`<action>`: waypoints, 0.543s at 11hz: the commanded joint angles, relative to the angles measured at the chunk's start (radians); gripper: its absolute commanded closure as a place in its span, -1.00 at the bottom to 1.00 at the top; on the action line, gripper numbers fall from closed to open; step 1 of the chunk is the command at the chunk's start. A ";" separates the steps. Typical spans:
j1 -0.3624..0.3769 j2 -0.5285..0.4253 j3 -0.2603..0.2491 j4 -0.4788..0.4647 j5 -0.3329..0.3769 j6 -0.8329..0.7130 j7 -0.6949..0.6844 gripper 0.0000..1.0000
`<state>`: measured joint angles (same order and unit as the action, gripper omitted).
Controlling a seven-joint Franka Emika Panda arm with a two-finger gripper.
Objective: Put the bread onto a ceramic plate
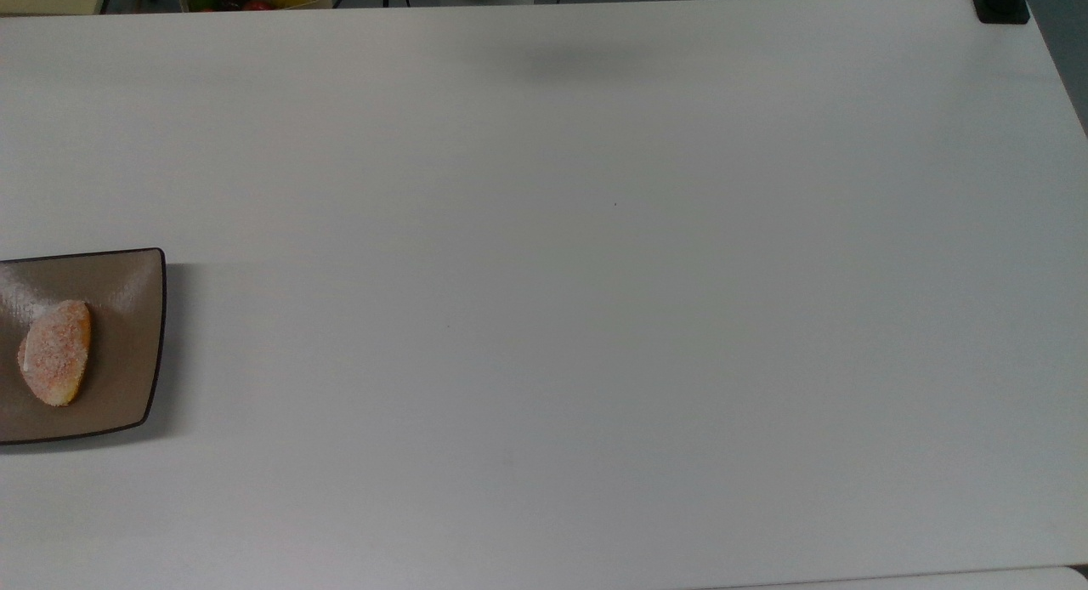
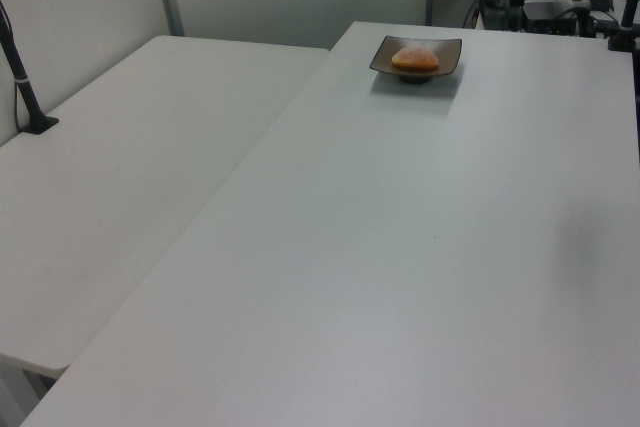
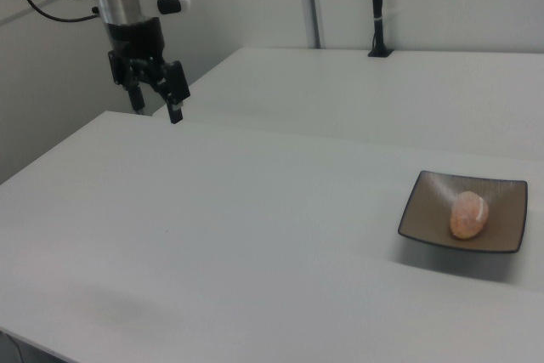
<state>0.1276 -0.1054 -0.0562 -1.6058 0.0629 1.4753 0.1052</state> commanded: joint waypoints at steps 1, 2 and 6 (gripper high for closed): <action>0.012 -0.025 -0.013 -0.085 -0.014 0.176 -0.169 -1.00; 0.009 -0.017 -0.013 -0.094 -0.023 0.222 -0.217 -1.00; 0.006 -0.008 -0.013 -0.102 -0.023 0.289 -0.217 -1.00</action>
